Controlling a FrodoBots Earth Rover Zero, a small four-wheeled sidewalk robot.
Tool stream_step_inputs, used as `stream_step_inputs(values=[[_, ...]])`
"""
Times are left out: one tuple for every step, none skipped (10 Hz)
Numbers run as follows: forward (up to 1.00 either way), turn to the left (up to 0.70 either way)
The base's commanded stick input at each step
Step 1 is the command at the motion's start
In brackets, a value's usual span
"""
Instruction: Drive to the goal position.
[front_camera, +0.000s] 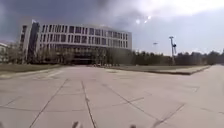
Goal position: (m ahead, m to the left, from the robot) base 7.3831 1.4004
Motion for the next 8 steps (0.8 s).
stream_step_inputs(values=[[0.70,-0.01],[0.70,-0.01],[0.70,-0.01],[0.70,-0.01],[0.70,-0.01],[0.70,-0.01],[0.70,-0.01],[0.70,-0.01]])
